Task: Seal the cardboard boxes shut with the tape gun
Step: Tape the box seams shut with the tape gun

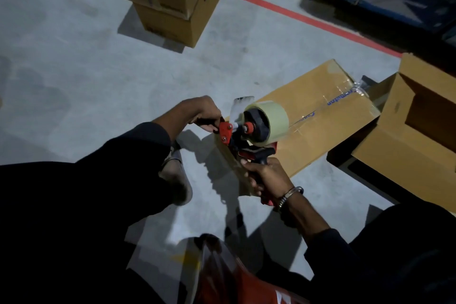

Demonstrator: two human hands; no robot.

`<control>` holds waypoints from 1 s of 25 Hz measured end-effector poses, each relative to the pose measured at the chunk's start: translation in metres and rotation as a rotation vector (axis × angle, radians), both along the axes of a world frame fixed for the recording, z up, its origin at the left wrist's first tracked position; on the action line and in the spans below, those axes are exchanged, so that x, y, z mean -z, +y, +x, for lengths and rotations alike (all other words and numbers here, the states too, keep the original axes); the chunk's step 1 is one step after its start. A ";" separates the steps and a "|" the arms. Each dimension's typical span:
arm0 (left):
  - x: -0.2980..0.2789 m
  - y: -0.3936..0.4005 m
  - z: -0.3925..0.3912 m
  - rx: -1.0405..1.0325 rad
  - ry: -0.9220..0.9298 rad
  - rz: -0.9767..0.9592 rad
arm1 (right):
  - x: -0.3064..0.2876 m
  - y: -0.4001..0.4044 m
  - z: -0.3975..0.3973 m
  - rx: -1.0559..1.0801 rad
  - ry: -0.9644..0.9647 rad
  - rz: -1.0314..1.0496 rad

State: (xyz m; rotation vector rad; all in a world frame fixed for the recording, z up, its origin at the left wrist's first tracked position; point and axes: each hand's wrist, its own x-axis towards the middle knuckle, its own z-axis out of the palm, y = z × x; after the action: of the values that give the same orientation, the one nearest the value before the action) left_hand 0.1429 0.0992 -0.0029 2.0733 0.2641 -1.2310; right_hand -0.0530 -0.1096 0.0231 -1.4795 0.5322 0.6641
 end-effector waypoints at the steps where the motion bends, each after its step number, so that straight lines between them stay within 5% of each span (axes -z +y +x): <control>1: 0.008 0.007 0.003 -0.032 0.031 0.002 | 0.009 -0.005 -0.003 -0.011 -0.004 -0.044; 5: 0.032 0.031 0.009 -0.113 0.035 -0.034 | 0.035 -0.026 -0.018 -0.132 -0.045 -0.333; 11: 0.048 0.029 0.005 -0.240 -0.237 0.010 | 0.072 -0.008 -0.001 -0.313 -0.243 -0.742; 21: 0.094 0.035 -0.019 -0.347 -0.274 -0.181 | 0.107 -0.002 -0.008 -0.305 -0.294 -0.760; 25: 0.091 0.024 -0.019 -0.294 -0.246 0.097 | 0.105 -0.002 -0.006 -0.292 -0.247 -0.771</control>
State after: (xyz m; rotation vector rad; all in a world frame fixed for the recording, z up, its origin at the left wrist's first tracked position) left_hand 0.1240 0.1234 -0.0938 2.1506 0.5018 -0.7947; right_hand -0.0591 -0.1115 -0.0818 -2.3628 0.3962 0.5036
